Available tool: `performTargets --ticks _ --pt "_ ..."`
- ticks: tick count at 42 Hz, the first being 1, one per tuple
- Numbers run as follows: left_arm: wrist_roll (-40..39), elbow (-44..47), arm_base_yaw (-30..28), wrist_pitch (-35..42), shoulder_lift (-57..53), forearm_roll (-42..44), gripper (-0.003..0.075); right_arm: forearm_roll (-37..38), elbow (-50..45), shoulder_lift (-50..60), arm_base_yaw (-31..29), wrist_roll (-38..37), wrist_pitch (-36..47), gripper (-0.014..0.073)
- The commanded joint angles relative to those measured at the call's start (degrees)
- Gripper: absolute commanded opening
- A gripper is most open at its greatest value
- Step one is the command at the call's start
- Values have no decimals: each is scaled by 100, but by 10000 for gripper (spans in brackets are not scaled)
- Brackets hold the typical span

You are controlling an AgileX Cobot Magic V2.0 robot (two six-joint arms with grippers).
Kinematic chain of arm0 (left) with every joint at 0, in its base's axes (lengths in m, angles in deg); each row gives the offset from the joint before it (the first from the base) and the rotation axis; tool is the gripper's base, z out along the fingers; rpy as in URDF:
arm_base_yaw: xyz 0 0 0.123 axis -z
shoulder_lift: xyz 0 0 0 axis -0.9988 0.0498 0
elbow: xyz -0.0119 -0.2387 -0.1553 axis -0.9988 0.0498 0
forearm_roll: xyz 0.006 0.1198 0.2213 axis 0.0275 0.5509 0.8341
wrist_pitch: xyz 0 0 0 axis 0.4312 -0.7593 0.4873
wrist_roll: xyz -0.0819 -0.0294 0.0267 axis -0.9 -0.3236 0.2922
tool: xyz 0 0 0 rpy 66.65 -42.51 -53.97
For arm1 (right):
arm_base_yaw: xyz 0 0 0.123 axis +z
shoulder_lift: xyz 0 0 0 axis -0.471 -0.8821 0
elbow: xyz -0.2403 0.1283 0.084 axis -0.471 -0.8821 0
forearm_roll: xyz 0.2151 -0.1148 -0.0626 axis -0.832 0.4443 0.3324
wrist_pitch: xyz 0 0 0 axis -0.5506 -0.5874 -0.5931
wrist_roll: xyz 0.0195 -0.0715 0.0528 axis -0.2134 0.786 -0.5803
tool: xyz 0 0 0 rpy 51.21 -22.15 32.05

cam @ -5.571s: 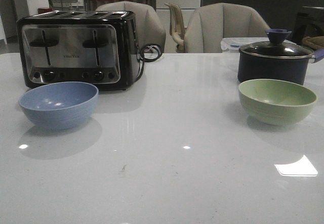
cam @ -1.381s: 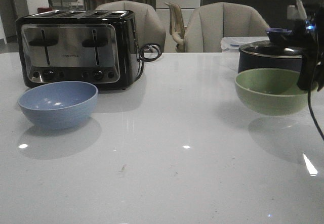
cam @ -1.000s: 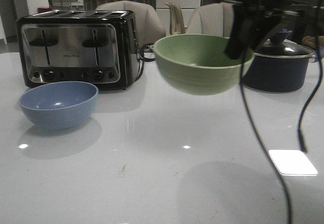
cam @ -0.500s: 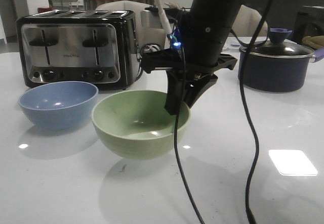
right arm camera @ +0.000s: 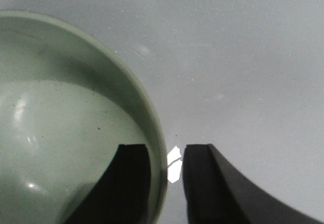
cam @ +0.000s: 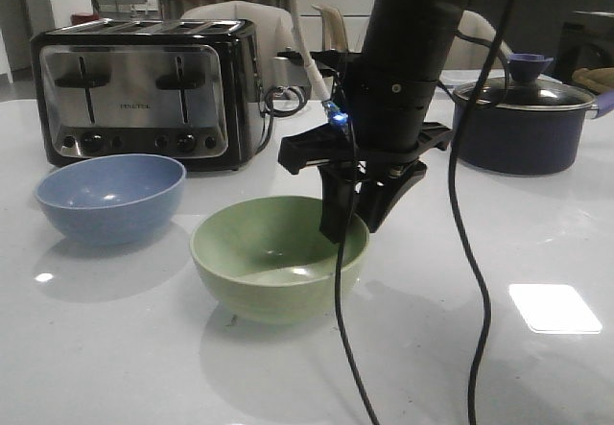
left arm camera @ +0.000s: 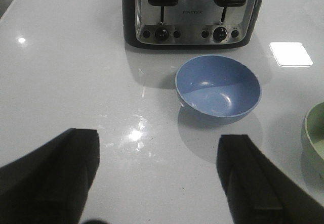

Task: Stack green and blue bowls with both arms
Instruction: 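Carry the green bowl toward the table center and set it down, then release the green bowl and lift the right gripper away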

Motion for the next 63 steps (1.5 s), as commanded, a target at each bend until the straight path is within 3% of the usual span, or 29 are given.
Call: performTargets --ticks 1,13,25,35,48,63 --pt "-56 -155 13 447 63 -76 542 21 224 325 -19 58 -18 429" --pt "-56 -155 13 461 63 -76 542 -460 -119 1575 44 155 -157 435" --pt "-56 -155 13 438 63 -76 542 -204 -2111 3688 86 156 685 435" --pt "11 -201 213 269 263 -85 542 394 -3443 5244 86 147 906 435" --pt "138 -1231 625 -461 1957 -47 542 431 -3775 5928 86 143 1120 435" --pt "138 -2905 625 -338 4678 -19 542 431 -3775 5898 86 143 1134 435"
